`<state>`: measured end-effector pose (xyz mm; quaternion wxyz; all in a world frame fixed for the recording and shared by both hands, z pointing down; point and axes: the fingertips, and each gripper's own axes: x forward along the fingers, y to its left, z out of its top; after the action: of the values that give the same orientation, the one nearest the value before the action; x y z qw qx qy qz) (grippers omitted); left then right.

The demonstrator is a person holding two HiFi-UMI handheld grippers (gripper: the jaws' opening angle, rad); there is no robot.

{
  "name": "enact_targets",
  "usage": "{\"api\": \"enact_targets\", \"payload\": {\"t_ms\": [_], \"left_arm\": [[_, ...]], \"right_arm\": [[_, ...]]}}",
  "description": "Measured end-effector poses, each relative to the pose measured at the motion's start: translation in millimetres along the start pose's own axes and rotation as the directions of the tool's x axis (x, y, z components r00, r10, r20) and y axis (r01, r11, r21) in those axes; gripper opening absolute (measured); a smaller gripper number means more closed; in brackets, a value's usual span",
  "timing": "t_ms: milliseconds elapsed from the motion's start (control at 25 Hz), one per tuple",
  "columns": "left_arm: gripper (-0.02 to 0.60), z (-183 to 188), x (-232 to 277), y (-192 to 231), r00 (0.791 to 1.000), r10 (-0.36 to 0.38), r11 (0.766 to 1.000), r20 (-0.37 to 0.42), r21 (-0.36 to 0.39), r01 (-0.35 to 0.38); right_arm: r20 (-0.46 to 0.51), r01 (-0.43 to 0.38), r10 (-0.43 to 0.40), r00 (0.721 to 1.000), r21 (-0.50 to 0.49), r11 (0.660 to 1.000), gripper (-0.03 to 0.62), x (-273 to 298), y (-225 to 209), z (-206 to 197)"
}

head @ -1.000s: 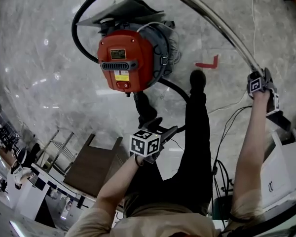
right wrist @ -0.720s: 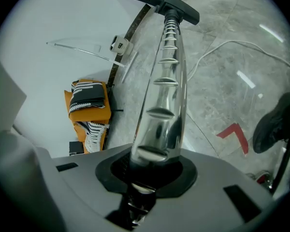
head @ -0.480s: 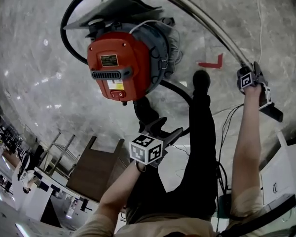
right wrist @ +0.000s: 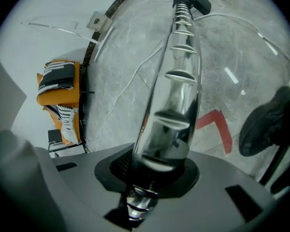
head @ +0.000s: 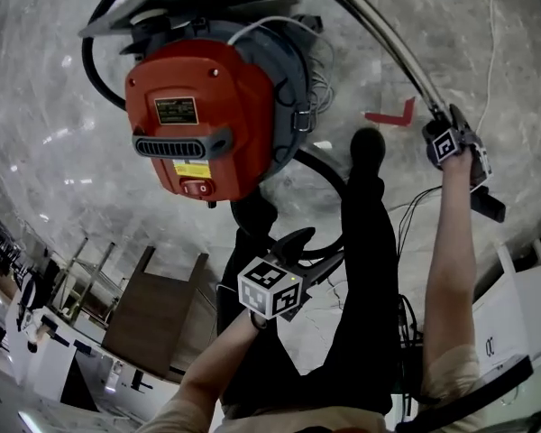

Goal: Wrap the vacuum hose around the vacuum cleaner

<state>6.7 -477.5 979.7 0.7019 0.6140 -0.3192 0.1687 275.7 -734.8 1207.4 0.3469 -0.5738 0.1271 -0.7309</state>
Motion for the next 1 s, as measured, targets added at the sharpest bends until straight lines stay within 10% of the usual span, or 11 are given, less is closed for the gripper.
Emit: {"api": "enact_targets", "payload": {"t_ms": [360,640,1000], "left_arm": [[0.36,-9.4,19.0,45.5,0.995,-0.057,0.994,0.083,-0.084,0.064],[0.36,39.0,64.6,76.0,0.997,-0.016,0.993,0.08,0.118,0.006],[0.36,38.8,78.2,70.4,0.999,-0.025,0.992,-0.028,0.124,0.028]], "right_arm": [[-0.017,0.045,-0.047,0.999,-0.083,0.995,0.092,45.3,-33.0,-10.1],[0.011,0.085,-0.084,0.996,-0.119,0.989,0.11,68.9,-63.5,-12.2],[0.067,0.245,-0.238,0.969,-0.135,0.96,0.143,92.8,-95.8,2.6]]}}
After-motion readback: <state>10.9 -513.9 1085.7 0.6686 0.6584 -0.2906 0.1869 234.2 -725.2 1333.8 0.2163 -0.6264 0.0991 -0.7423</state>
